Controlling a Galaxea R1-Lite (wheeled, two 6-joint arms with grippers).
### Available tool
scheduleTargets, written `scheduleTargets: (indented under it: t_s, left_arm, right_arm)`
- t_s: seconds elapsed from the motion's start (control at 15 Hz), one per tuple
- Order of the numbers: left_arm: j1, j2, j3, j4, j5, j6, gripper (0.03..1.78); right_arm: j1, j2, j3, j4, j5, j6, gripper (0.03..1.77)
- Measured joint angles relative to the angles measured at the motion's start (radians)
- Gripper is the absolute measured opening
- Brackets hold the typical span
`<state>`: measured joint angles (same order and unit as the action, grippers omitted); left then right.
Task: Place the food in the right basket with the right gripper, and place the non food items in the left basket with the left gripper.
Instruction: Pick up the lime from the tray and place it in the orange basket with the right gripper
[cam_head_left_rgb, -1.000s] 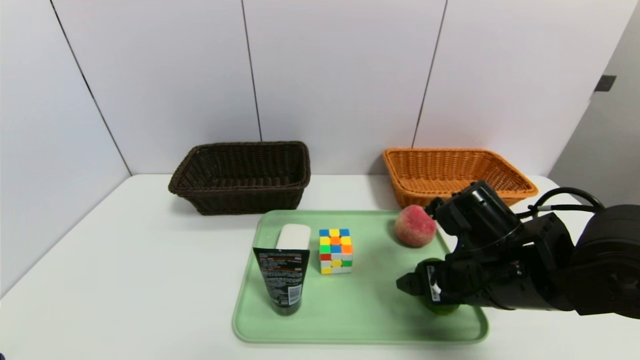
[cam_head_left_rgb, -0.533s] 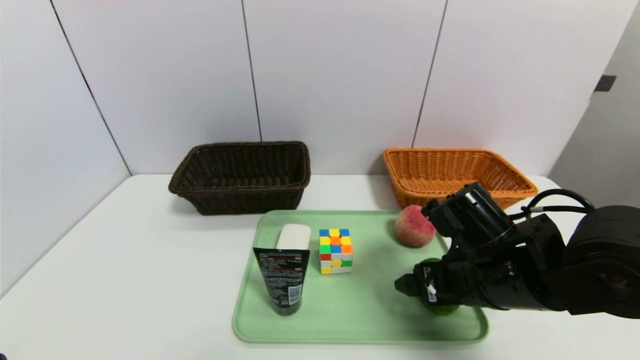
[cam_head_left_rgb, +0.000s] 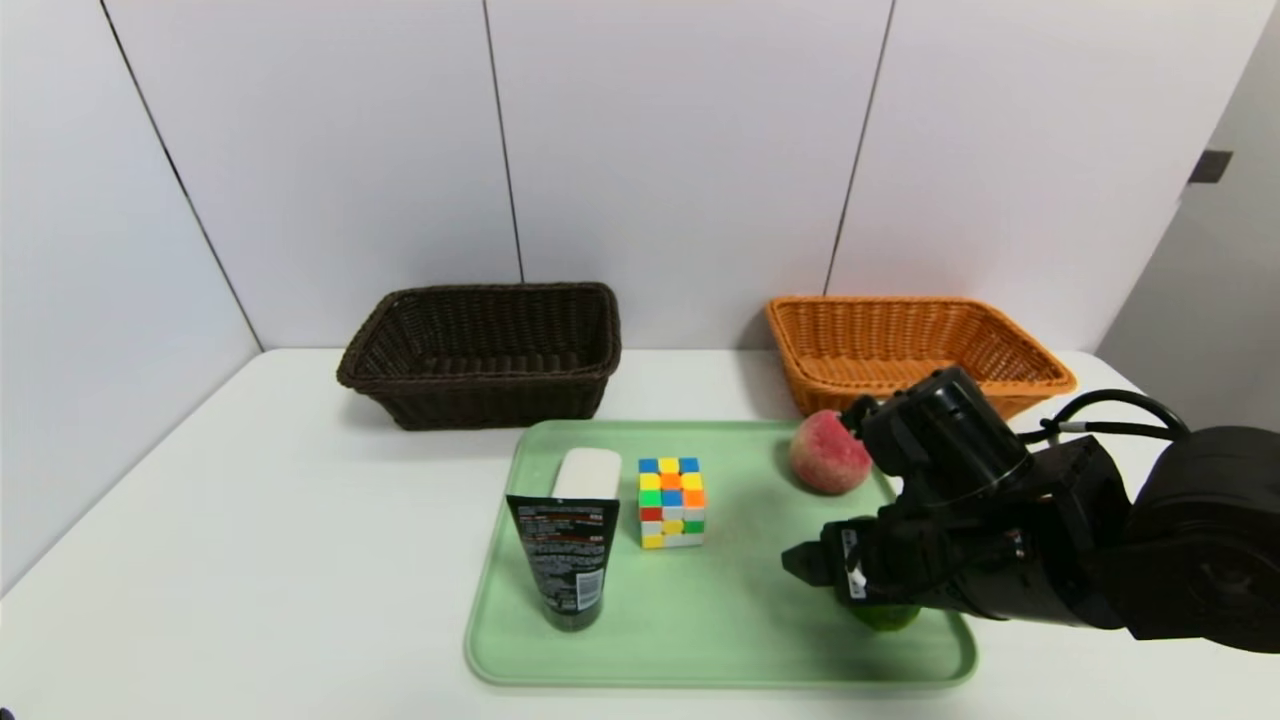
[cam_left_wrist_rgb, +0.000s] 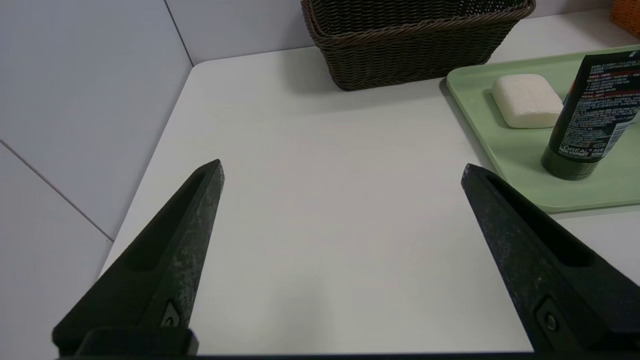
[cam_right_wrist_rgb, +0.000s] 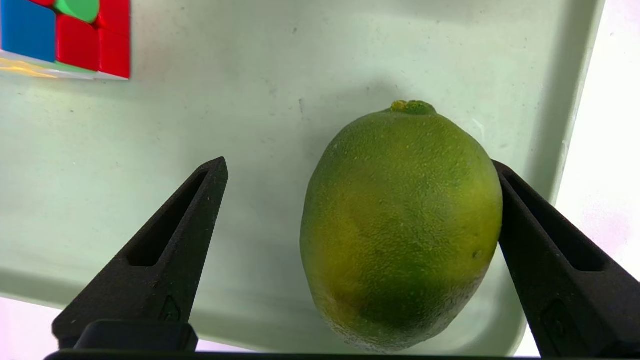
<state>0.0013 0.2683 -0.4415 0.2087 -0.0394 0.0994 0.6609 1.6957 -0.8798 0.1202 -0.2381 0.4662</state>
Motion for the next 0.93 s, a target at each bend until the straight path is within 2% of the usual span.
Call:
scheduleTargets:
  t_s: [0.07, 0.27, 0.33, 0.4, 0.73, 0.93]
  left_arm:
    - [0.000, -0.002, 0.000, 0.000, 0.000, 0.000, 1.69]
    - [0.000, -0.007, 0.001, 0.009, 0.000, 0.000, 1.69]
    - [0.000, -0.009, 0.001, 0.009, 0.000, 0.001, 1.69]
    - [0.000, -0.010, 0.001, 0.013, 0.000, 0.000, 1.69]
    - [0.000, -0.017, 0.000, 0.014, 0.000, 0.000, 1.69]
    - [0.000, -0.020, 0.000, 0.014, 0.000, 0.000, 1.69]
  right_arm:
    - [0.000, 0.000, 0.009, -0.002, -0.016, -0.001, 1.71]
    - [0.000, 0.001, 0.022, -0.036, -0.029, -0.002, 1.21]
    - [0.000, 0.001, 0.025, -0.035, -0.030, -0.001, 1.08]
    - [0.000, 0.001, 0.026, -0.035, -0.031, -0.001, 1.02]
    - [0.000, -0.004, 0.026, -0.034, -0.033, 0.000, 0.97]
    - [0.001, -0.017, 0.014, -0.043, -0.073, -0.011, 0.97]
